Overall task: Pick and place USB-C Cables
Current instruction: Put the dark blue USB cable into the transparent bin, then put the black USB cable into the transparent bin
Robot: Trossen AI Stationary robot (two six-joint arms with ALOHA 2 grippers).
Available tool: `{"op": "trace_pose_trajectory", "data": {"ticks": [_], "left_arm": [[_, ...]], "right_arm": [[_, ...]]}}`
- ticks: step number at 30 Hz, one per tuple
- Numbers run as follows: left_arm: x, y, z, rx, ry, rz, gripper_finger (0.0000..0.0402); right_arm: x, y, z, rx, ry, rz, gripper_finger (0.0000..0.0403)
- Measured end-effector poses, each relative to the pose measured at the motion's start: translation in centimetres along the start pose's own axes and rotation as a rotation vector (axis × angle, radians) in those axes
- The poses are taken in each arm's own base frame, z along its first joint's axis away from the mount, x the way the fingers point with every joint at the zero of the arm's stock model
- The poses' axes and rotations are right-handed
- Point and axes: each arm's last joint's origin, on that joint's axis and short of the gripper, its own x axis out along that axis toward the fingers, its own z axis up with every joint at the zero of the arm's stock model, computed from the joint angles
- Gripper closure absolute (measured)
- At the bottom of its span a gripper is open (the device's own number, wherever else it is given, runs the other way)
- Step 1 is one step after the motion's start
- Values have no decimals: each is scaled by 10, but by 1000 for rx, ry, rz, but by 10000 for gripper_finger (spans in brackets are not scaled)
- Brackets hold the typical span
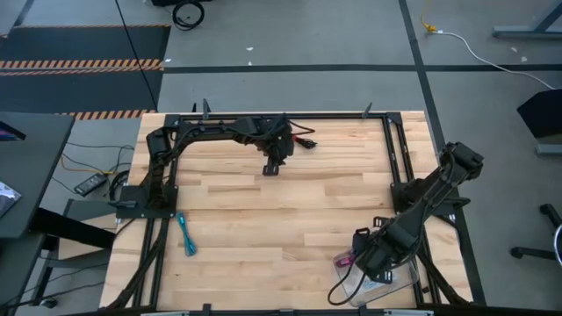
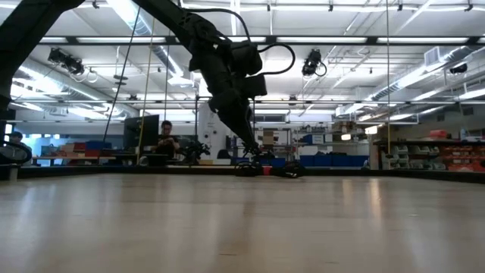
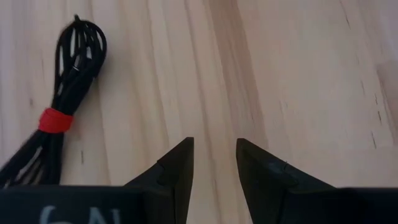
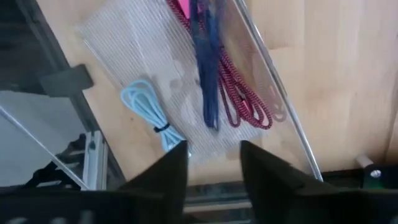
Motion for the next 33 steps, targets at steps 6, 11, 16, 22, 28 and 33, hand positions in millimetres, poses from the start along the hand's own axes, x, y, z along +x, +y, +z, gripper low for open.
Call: {"op": "trace_pose_trajectory", "data": {"ticks": [6, 11, 16, 22, 28, 33], "left_arm": [[0, 0, 0, 8, -1, 1, 274], [-1, 5, -3, -1, 21, 47, 274], [-2, 11, -4, -12, 18, 82, 274], [-3, 16, -2, 107, 33, 165, 273], [-3, 20, 3, 280, 27, 244, 273], [-9, 30, 7, 348, 23, 326, 273]], "right_arm": [[0, 0, 1, 2, -38, -14, 176], [-1, -6, 2, 52, -40, -66, 171], [-3, -17, 2, 177, -101, -198, 182], [-3, -19, 4, 136, -187, -257, 186], [-4, -18, 6, 107, -325, -324, 186], [-4, -15, 1, 70, -380, -346, 186]]}}
